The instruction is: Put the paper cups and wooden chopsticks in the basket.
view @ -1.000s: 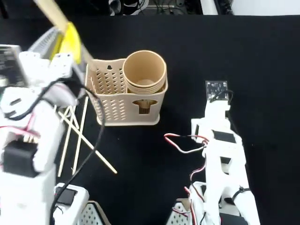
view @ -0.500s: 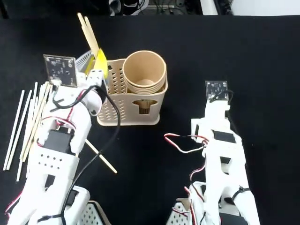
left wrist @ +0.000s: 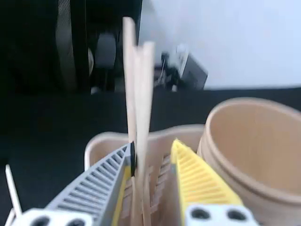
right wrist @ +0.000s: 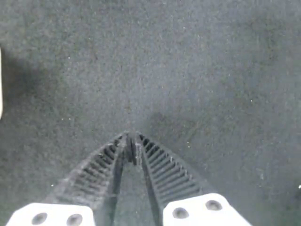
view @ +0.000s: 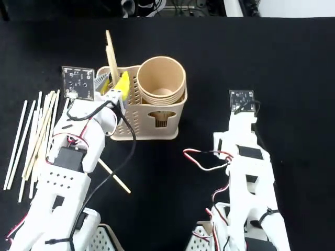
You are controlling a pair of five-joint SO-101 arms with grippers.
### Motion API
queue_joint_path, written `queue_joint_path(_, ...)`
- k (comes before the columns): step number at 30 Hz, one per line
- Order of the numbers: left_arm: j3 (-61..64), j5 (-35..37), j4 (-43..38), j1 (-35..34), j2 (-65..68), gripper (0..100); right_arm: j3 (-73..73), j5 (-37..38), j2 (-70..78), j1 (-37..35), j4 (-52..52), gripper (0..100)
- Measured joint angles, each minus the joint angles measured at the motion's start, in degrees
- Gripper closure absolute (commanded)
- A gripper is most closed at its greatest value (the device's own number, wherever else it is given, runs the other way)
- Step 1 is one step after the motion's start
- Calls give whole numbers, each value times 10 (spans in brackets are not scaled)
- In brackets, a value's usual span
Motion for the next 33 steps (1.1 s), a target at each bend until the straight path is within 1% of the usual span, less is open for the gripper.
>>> queue_joint_path(5,-73,0,115,0,0,806,0,0,0,0,0,986)
queue_joint_path(8,-140,0,200,-18,0,808,0,0,0,0,0,986)
queue_joint_path(10,-182,0,251,-45,0,805,0,0,0,0,0,986)
queue_joint_path(13,-233,0,319,-105,0,804,0,0,0,0,0,986)
queue_joint_path(17,-261,0,392,-191,-1,802,0,0,0,0,0,986)
queue_joint_path(20,-262,0,432,-229,16,770,0,0,0,0,0,986)
queue_joint_path(24,-262,0,468,-255,94,764,0,0,0,0,0,986)
queue_joint_path(29,-262,0,476,-267,267,762,0,0,0,0,0,986)
queue_joint_path(33,-304,0,476,-267,412,762,0,0,0,0,0,986)
